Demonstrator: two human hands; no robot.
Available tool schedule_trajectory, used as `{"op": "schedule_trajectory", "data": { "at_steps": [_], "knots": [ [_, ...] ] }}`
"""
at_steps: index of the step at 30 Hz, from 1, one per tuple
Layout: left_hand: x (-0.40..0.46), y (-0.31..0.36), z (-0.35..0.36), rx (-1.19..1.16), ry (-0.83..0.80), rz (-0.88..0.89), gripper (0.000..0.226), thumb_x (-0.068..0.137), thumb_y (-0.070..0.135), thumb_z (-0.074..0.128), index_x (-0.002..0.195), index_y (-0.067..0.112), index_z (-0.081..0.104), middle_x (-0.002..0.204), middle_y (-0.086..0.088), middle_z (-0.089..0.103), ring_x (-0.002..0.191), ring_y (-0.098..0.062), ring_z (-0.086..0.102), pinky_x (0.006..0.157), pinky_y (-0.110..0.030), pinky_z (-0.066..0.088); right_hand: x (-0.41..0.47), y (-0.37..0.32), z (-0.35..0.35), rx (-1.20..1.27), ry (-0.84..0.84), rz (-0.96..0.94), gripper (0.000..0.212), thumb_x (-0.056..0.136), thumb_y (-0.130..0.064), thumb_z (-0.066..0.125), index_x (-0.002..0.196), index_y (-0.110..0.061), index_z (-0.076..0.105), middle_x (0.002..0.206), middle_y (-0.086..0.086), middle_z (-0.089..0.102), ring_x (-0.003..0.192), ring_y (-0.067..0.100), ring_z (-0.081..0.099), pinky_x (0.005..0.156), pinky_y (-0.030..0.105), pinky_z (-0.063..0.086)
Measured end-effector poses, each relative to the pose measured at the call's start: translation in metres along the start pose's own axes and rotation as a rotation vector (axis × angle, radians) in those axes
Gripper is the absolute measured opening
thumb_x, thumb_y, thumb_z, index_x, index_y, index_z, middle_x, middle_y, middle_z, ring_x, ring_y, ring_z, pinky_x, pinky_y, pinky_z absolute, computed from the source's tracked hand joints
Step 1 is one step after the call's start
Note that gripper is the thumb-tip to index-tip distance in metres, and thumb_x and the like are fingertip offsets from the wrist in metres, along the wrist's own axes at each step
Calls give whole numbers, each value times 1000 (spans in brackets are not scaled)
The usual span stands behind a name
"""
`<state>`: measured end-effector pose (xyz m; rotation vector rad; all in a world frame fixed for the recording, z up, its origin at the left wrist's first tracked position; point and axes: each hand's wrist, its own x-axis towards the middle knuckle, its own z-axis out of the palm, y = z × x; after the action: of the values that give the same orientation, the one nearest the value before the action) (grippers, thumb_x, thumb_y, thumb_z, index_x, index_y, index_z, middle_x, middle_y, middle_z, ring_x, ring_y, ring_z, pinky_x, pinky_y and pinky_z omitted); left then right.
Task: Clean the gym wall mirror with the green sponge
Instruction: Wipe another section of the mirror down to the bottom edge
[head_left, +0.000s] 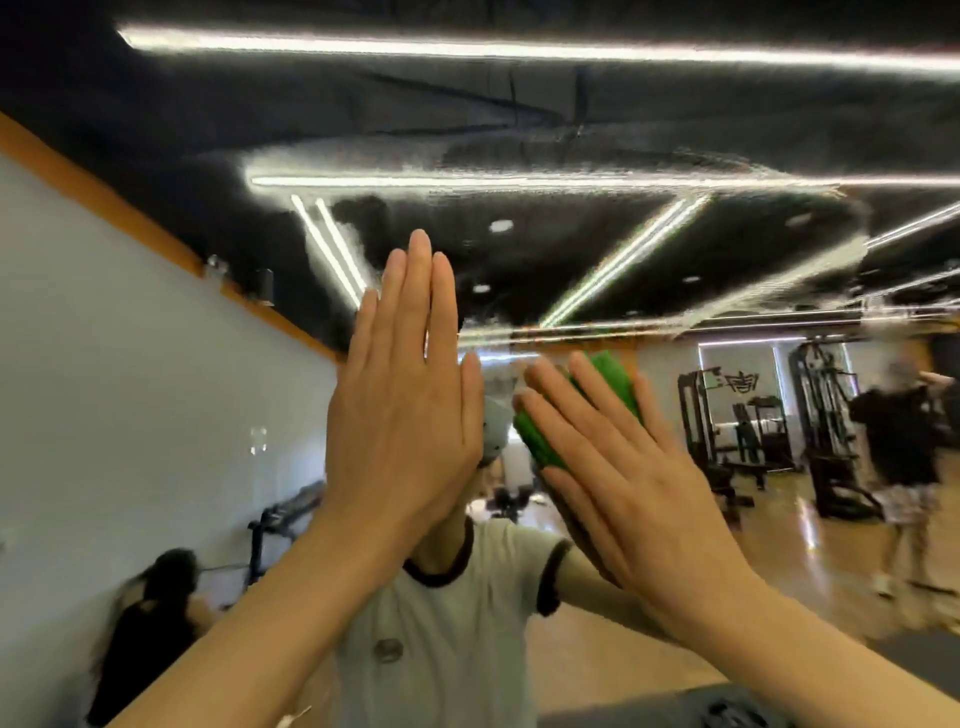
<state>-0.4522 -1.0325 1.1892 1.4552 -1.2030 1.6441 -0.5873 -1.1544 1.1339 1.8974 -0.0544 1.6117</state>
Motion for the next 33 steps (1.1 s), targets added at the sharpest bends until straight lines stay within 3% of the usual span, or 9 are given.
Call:
{"op": "schedule_trajectory", "data": {
  "at_steps": [3, 6, 9, 17, 19, 24, 27, 30, 33],
  "knots": [
    [0, 0, -1, -1, -2, -6, 64, 105, 26, 28, 161, 3, 8, 170, -12, 1, 157, -22, -3, 126, -30, -8, 0, 26, -11, 49, -76, -35, 50, 106, -29, 33, 153, -10, 34, 161, 10, 31, 152, 22, 19, 127, 34, 2],
    [0, 0, -1, -4, -7, 0, 64, 105, 28, 27, 161, 4, 7, 170, -11, 1, 157, -21, -3, 126, -30, -7, 65, 58, -12, 139, 12, 168, 54, 105, -31, 36, 154, -8, 36, 163, 11, 29, 154, 23, 14, 124, 27, -8],
    [-1, -1, 0, -6, 3, 1, 64, 105, 28, 27, 162, 6, 8, 170, -9, 2, 157, -19, -2, 127, -30, -4, 112, 61, -1, 75, 109, 213, 52, 106, -31, 28, 151, -6, 40, 160, 13, 36, 153, 30, 21, 124, 38, -1],
    [-1, 2, -3, -9, 18, -20, 58, 106, 25, 25, 160, 5, 19, 169, -9, 13, 156, -15, 3, 127, -30, 1, -48, 33, -9, -8, -215, -620, 48, 106, -23, 38, 153, -12, 41, 162, 6, 30, 153, 22, 21, 127, 39, 6],
    [-1, 4, -4, 4, 0, -34, 58, 106, 24, 26, 161, 5, 18, 170, -9, 12, 156, -17, 4, 127, -28, -1, -11, 48, -8, 30, -187, -543, 49, 104, -21, 39, 151, -8, 43, 159, 12, 36, 150, 26, 26, 126, 42, 10],
    [1, 10, -10, 22, -11, -6, 57, 106, 18, 29, 160, 4, 19, 169, -11, 12, 157, -23, 6, 127, -29, -3, 97, 70, -3, 21, 49, 41, 52, 106, -23, 33, 153, -2, 35, 160, 20, 32, 151, 35, 24, 123, 48, 6],
    [0, 19, -10, -19, -7, 6, 57, 105, 12, 30, 160, 2, 19, 169, -12, 13, 157, -22, 5, 127, -30, -2, 23, 41, 7, 17, 27, -90, 57, 100, -15, 56, 151, -2, 36, 158, 20, 35, 150, 35, 27, 123, 52, 13],
    [-3, 31, -5, -60, -5, 26, 57, 104, 5, 34, 159, 2, 21, 169, -11, 15, 157, -23, 8, 126, -27, -3, -57, 31, -1, 13, -100, -388, 56, 103, -29, 48, 153, -7, 32, 160, 13, 33, 151, 26, 23, 125, 45, 15],
    [2, 45, 5, -63, 2, 37, 59, 103, 4, 37, 160, 4, 19, 169, -10, 15, 157, -23, 8, 125, -24, -6, -21, 66, -11, 38, -100, -368, 52, 101, -24, 45, 150, -7, 36, 156, 15, 37, 148, 28, 28, 125, 42, 12]
  ]
}}
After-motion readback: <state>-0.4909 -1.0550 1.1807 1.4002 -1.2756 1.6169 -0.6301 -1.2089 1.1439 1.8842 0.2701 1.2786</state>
